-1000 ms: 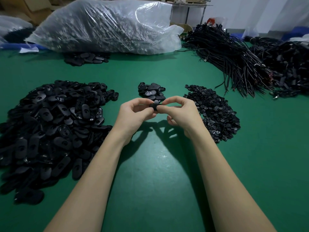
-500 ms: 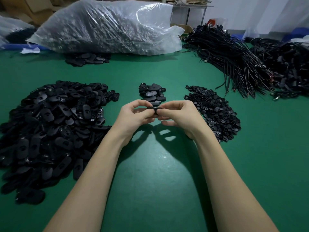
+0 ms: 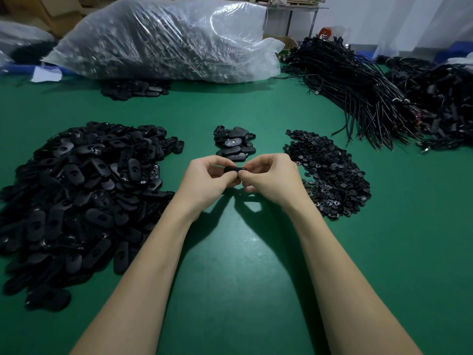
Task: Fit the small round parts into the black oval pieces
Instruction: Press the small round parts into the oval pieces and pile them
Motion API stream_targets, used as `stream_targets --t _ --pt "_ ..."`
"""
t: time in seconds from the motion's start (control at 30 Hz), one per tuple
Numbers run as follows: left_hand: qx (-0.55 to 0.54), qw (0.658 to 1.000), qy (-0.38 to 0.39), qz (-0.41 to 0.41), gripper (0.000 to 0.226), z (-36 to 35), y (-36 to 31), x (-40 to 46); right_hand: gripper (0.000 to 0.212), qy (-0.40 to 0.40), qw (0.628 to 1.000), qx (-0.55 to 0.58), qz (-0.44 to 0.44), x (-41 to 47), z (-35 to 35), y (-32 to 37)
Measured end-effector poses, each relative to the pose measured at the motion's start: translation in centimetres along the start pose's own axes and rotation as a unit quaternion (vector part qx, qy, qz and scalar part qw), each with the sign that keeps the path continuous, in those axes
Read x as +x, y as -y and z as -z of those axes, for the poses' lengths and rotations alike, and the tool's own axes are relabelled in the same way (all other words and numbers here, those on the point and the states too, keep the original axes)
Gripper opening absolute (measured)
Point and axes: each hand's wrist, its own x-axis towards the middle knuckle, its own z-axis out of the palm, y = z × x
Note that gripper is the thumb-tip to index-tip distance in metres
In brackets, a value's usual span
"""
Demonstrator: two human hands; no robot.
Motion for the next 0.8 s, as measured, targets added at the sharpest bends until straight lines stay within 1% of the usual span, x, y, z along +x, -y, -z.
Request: stream_targets --t 0.17,0.27,0.3,0.37,0.43,0.53,0.6,0.7,0.8 --pt "0.048 0.998 -0.03 -0.01 0.014 -0.32 0.3 0.19 0.014 -0.014 0.999 -0.033 0.025 -0.05 -0.39 0.02" --pt "-0.002 1.0 -0.015 0.003 0.013 -0.12 0.34 0.18 0.009 -0.013 0.998 -0.04 0.042 0.05 -0.34 -0.18" --pt "-0.024 0.999 -0.022 0.01 0.013 -0.07 0.31 0.18 0.01 -0.003 0.997 -0.045 0.059 0.08 -0.2 -0.22" --pt "-0.058 0.997 -0.047 0.022 0.014 -0.08 0.26 0.26 0.021 0.018 0.991 -0.075 0.109 0.13 0.02 -0.32" --pt "-0.077 0.995 -0.056 0.032 0.014 -0.14 0.11 0.33 0.024 0.013 0.985 -0.109 0.137 0.12 -0.08 -0.44" --pt "-0.096 0.994 -0.046 0.039 0.013 -0.18 -0.01 0.31 0.016 -0.023 0.98 -0.144 0.133 0.39 -0.16 -0.76" --pt "-0.106 0.992 -0.049 0.047 0.011 -0.15 0.01 0.34 0.014 -0.022 0.979 -0.156 0.132 0.52 -0.01 -0.75" --pt "-0.127 0.988 -0.06 0.06 0.01 -0.05 0.15 0.52 0.019 -0.002 0.978 -0.149 0.149 0.42 -0.04 -0.51" --pt "-0.156 0.983 -0.067 0.07 0.008 -0.05 0.2 0.75 0.023 -0.007 0.969 -0.189 0.16 0.35 -0.15 -0.45"
